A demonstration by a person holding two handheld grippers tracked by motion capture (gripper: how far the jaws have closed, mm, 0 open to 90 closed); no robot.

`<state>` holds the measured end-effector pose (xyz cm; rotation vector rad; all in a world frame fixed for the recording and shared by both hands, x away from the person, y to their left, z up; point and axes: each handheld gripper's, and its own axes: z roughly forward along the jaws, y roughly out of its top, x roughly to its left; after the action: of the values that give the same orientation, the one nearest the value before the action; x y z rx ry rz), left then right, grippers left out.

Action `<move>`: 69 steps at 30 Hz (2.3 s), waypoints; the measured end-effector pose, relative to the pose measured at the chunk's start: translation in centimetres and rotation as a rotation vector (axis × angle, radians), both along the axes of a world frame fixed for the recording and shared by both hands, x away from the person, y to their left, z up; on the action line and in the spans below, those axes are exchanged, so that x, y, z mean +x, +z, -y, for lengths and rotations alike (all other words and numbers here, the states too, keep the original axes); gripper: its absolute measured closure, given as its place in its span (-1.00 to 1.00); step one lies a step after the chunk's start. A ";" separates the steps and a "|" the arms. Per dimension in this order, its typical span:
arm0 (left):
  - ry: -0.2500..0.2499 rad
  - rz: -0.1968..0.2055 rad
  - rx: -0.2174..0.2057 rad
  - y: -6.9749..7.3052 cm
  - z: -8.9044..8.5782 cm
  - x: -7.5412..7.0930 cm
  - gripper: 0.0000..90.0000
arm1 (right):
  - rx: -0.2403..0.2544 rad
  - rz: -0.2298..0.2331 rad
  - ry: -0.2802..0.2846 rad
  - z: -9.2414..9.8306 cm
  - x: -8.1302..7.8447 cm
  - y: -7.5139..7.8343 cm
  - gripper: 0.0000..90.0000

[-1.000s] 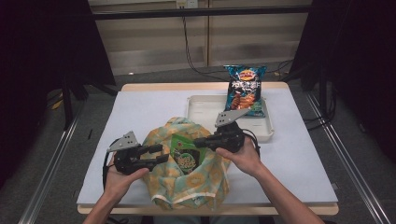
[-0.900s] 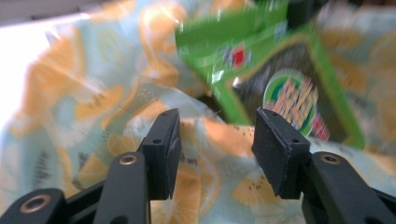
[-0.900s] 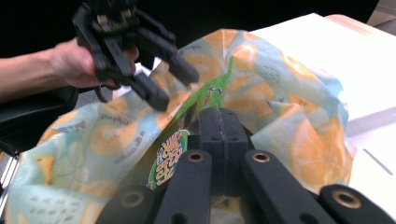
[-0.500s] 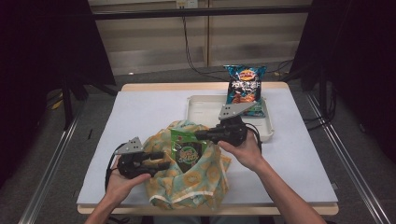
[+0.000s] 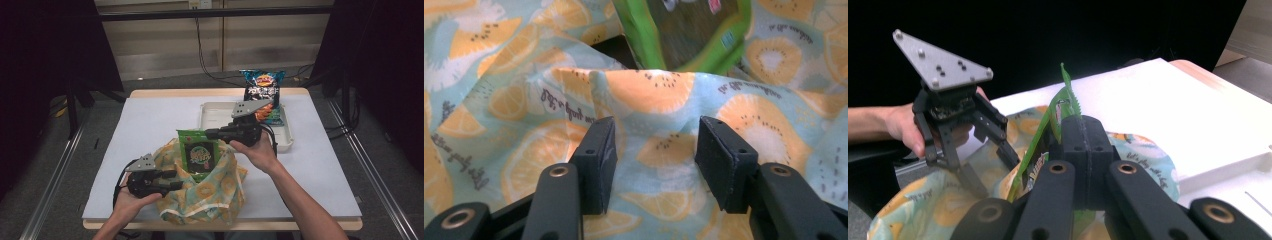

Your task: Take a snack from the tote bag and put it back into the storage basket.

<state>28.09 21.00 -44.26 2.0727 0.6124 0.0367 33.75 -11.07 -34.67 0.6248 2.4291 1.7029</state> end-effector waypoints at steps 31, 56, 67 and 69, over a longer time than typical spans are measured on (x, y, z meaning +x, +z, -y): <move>-0.009 -0.014 0.007 -0.2 0.1 0.1 0.08 | 0.114 0.080 -0.108 2.2 3.9 4.2 1.00; -0.022 -0.020 0.002 -0.3 0.0 0.3 0.09 | 0.132 0.059 -0.254 5.5 8.0 4.6 1.00; -0.022 -0.027 -0.007 -0.4 -0.1 0.3 0.09 | 0.093 0.034 -0.320 6.3 10.5 3.0 1.00; -0.012 -0.034 -0.015 -0.3 -0.2 0.3 0.08 | 0.087 0.033 -0.331 6.3 10.9 2.5 1.00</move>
<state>28.40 21.16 -44.59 2.0662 0.6193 -0.0098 44.69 -17.35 -32.13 0.9409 2.0934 1.6704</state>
